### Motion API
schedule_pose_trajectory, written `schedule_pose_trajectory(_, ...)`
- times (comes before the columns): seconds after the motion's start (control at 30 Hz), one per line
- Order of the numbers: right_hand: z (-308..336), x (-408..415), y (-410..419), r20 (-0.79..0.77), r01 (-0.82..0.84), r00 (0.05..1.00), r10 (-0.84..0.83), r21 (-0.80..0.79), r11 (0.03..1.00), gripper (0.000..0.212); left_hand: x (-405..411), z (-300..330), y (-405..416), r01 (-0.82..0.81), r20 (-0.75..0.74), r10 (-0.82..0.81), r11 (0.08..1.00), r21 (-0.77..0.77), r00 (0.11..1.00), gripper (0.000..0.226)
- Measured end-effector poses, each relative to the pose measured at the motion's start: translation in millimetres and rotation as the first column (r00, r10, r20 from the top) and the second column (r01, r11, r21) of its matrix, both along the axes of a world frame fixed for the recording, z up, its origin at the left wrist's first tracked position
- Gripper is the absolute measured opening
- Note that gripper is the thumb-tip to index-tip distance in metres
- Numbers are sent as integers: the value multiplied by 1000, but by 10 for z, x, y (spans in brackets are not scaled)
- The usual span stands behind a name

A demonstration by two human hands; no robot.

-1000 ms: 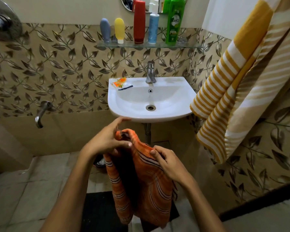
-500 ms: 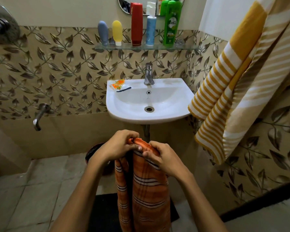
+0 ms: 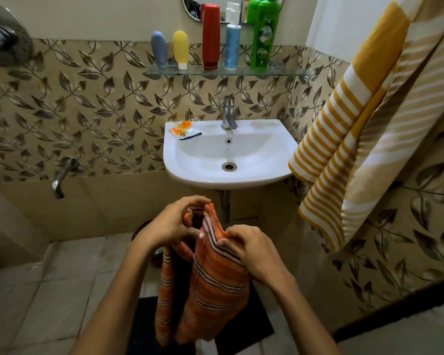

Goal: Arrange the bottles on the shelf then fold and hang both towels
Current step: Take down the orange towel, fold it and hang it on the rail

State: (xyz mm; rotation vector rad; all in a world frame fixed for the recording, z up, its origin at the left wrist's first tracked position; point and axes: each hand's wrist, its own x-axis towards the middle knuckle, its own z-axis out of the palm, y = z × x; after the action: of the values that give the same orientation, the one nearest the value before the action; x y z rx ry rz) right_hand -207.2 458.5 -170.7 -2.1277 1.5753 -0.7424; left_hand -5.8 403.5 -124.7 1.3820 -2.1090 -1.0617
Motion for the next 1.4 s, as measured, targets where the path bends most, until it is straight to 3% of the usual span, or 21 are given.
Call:
schedule_pose_trajectory(0.07,10,52,-4,-31,0,1000,-1,-35,999,27,-97,11,67,147,47,-150,988,45,988,65)
schedule_pose_trajectory(0.17,47,65,-15,-19,-9,1000,9,-17,1000,21,-196,25,95,187,199,-191,982,36,961,34)
schedule_pose_trajectory(0.27,55,49,-18,-3,-23,1000,23,45,999,30,-185,56,88,186,227,-183,983,7,956,4)
schedule_pose_trajectory(0.37,63,39,-2,91,-28,996,20,80,996,36,-156,61,96,180,197,-170,983,-34,965,23)
schedule_pose_trajectory(0.5,81,-77,26,196,6,980,-33,137,991,35,-44,93,107,67,92,-54,986,-149,994,19)
schedule_pose_trajectory(0.73,31,-265,123,68,57,995,-74,224,973,33,144,21,75,-152,54,169,961,-233,984,10)
schedule_pose_trajectory(0.87,21,-241,172,-7,92,996,-93,220,971,27,116,-39,85,-237,50,256,941,-242,965,21)
schedule_pose_trajectory(0.97,36,-167,214,6,120,992,-122,121,985,22,63,-54,144,-87,36,88,995,-46,995,26)
schedule_pose_trajectory(1.03,47,-87,236,5,84,996,-85,73,994,15,-49,-92,246,100,45,-105,990,100,993,48)
schedule_pose_trajectory(1.07,57,-46,244,-3,61,998,-61,52,997,13,-118,-119,292,175,64,-183,978,111,981,51)
schedule_pose_trajectory(1.13,76,14,242,-8,33,999,-33,16,999,14,-242,-159,348,262,81,-266,963,61,960,33)
schedule_pose_trajectory(1.2,96,39,236,13,38,999,-38,-1,999,19,-276,-129,386,251,73,-253,967,31,965,9)
schedule_pose_trajectory(1.4,75,-54,275,38,73,996,-78,112,991,34,-102,-94,365,199,16,-200,979,50,980,22)
